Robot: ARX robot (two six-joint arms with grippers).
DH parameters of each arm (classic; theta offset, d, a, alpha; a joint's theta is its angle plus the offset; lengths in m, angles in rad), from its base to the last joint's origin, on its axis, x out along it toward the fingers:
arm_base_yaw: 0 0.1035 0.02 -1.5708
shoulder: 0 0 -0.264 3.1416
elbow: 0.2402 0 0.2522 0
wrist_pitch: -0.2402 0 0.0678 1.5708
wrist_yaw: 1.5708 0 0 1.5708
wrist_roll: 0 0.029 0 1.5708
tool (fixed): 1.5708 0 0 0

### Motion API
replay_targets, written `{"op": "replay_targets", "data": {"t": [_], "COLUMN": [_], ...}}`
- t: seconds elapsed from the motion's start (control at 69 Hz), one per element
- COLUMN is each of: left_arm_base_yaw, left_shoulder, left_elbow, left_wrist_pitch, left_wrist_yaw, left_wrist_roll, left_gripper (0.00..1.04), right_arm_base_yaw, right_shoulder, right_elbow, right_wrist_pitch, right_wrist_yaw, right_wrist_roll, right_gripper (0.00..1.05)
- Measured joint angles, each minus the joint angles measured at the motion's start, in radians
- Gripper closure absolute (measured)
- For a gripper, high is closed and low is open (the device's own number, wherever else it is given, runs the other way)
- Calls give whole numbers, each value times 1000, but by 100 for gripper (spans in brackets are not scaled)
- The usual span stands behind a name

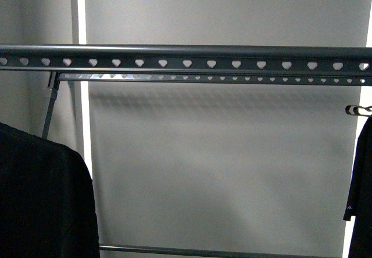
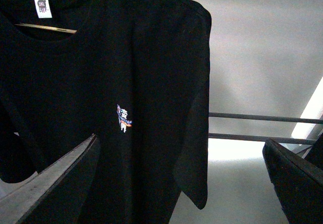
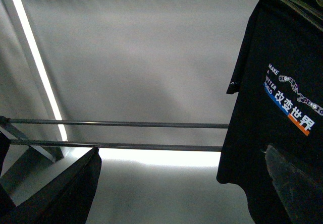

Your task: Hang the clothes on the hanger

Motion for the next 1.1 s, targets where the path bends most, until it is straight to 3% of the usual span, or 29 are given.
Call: {"op": "replay_targets", "data": {"t": [0.391,0.449,0.493,0.551,0.652,0.739,0.826,1.101], "left_arm_base_yaw": [0,50,18,-37,-49,-42,-43,-64], "left_shoulder": [0,82,221,449,740,1052,1244,1512], "left_elbow": [0,6,43,163,372,580,708,961], "left_wrist_pitch": [0,103,235,372,345,271,245,298], "left_wrist_yaw": [0,203,140,-55,-241,-292,-296,-347], "left_wrist_roll": [0,-89,-179,-309,-493,-730,-860,-964], "left_gripper": [7,7,7,7,7,7,7,7], "right_arm_base_yaw": [0,0,0,0,0,0,0,0], "right_shoulder": [0,0,0,0,0,0,0,0], "right_elbow": [0,0,0,0,0,0,0,0], "right_wrist_pitch": [0,0,0,0,0,0,0,0], "right_wrist_yaw": [0,1,0,0,0,0,0,0], "right_wrist_roll": [0,0,0,0,0,0,0,0], "right_gripper": [7,7,7,7,7,7,7,7]}}
